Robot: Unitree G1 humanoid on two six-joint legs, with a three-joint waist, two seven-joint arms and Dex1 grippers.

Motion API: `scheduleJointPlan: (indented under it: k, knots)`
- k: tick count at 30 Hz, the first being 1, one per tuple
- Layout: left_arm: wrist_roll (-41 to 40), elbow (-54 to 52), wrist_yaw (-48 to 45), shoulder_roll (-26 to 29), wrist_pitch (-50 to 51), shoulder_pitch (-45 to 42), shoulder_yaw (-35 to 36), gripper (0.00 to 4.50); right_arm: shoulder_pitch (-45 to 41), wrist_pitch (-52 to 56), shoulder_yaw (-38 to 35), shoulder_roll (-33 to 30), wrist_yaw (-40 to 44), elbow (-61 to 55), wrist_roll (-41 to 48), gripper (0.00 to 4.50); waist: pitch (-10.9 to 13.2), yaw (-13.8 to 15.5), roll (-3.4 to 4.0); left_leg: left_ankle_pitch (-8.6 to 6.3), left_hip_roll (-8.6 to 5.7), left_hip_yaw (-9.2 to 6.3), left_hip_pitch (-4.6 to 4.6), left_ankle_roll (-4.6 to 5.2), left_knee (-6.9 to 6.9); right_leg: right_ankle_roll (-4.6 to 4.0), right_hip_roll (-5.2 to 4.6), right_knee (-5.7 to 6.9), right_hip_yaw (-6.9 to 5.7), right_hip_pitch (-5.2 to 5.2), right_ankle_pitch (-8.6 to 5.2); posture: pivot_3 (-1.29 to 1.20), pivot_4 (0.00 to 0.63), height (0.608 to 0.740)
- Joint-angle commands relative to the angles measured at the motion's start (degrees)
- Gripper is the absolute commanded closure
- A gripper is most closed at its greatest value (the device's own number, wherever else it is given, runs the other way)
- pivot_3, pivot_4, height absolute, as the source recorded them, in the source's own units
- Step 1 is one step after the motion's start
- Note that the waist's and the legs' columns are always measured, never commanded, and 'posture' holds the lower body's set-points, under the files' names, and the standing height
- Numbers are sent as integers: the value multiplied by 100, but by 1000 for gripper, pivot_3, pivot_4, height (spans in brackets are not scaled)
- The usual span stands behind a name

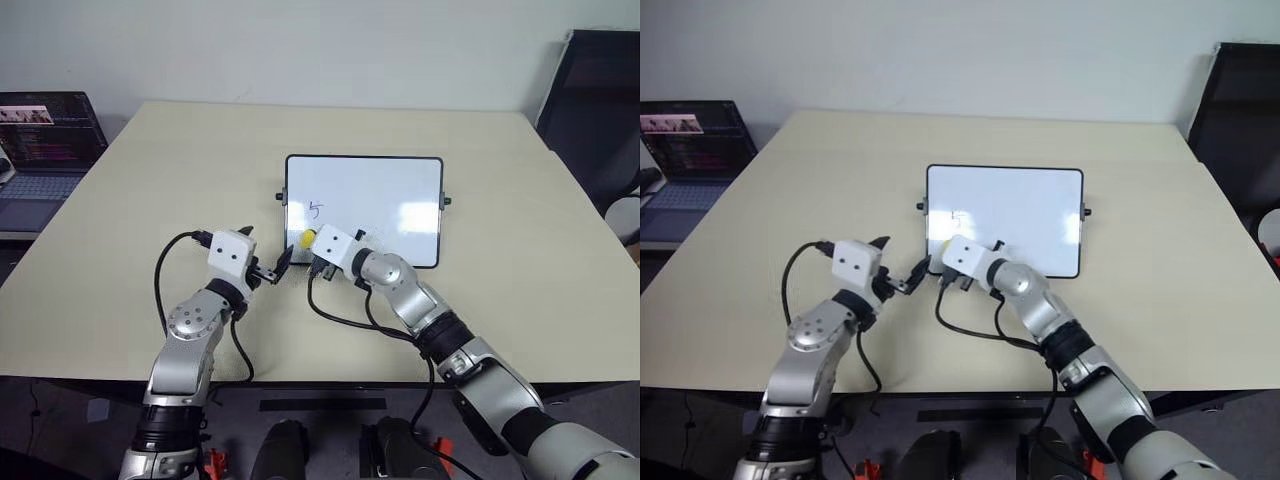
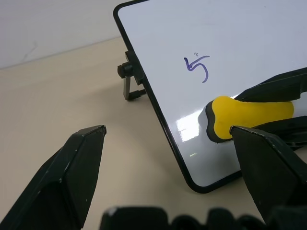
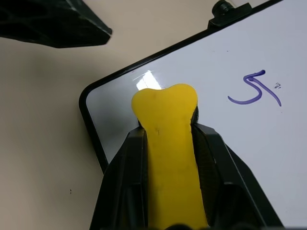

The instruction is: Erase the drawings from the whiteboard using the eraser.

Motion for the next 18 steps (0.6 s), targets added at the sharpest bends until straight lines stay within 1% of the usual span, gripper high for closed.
scheduleJointPlan:
  k: [1,4,6,10,12,15,18]
  knots:
    - [-17,-122,24,29,-157,-78,50,0,-515,-336,-586,27,-600,220,227,3485,2,-2,1,0,0,2,-1,0,0,0,0,0,2,-2,0,0,150,740]
    - [-18,-44,0,30,-224,-84,52,0,-867,-643,-799,69,-995,541,277,3485,2,-4,1,0,-1,3,-5,0,-3,0,0,-3,2,-5,0,0,150,740]
    - [-21,8,-18,38,-277,-78,58,0,-1017,-746,-891,101,-1092,714,320,3485,2,-14,1,-1,-1,5,-8,-1,-10,-2,0,-6,4,-9,-1,0,150,740]
    - [-27,104,-43,51,-376,-89,66,0,-1214,-473,-840,229,-704,1030,377,3485,2,-19,1,-9,0,6,-11,-10,-26,-7,0,-8,1,-14,-4,0,150,740]
    - [-26,130,-48,51,-408,-94,56,0,-1268,-161,-821,330,-363,1107,464,3485,2,-43,1,-12,1,5,-11,-14,-28,-9,0,-9,1,-14,-6,0,150,740]
    - [-23,122,-54,47,-424,-86,34,0,-1254,845,-908,549,226,1058,790,3485,1,-86,1,-12,3,0,-11,-14,-26,-9,0,-7,1,-14,-6,0,150,740]
    - [-25,110,-57,48,-430,-75,34,0,-1200,1793,-918,659,594,877,988,3485,1,-95,1,-12,6,-5,-9,-14,-23,-9,0,-4,-2,-10,-6,0,150,740]
